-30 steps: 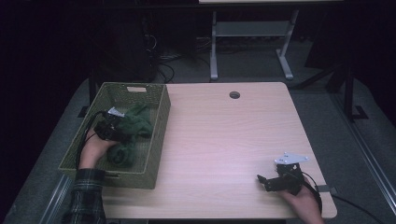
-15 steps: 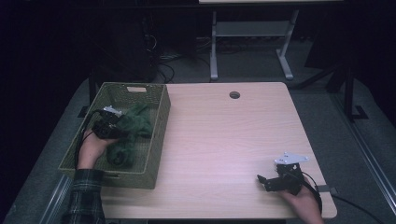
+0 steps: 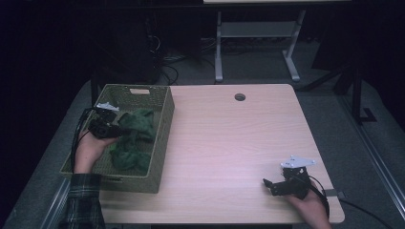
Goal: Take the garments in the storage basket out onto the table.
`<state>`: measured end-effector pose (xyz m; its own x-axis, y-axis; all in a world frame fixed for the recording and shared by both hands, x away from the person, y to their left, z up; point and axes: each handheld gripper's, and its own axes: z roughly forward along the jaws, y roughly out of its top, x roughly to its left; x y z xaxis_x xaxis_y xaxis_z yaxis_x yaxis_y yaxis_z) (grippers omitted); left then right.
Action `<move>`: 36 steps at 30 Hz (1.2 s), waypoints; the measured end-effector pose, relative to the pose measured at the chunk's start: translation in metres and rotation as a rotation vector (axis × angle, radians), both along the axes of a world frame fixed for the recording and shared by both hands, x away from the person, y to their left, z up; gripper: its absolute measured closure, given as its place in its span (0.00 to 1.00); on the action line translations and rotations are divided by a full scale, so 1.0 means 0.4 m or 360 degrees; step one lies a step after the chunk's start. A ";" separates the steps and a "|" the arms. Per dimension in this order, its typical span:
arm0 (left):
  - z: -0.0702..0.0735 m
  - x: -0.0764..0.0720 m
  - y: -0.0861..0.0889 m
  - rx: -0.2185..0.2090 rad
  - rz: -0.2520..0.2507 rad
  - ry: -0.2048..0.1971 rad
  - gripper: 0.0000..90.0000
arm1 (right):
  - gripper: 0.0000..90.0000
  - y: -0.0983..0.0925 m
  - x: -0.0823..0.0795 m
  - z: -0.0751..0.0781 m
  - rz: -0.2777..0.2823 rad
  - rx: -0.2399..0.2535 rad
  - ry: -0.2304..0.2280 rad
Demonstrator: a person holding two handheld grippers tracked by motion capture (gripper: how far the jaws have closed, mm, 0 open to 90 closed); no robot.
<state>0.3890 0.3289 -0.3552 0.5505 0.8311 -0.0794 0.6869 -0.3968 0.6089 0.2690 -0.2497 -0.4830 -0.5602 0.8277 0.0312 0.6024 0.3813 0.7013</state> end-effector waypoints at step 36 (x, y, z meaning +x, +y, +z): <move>0.329 -0.061 -0.031 -0.0221 -0.0122 -0.0269 0.95 | 0.01 0.000 0.000 0.000 0.0001 -0.0001 -0.0001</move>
<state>0.3647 0.3163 -0.2236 0.6269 0.7737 -0.0913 0.5415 -0.3484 0.7651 0.2690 -0.2498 -0.4830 -0.5609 0.8273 0.0305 0.6018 0.3821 0.7013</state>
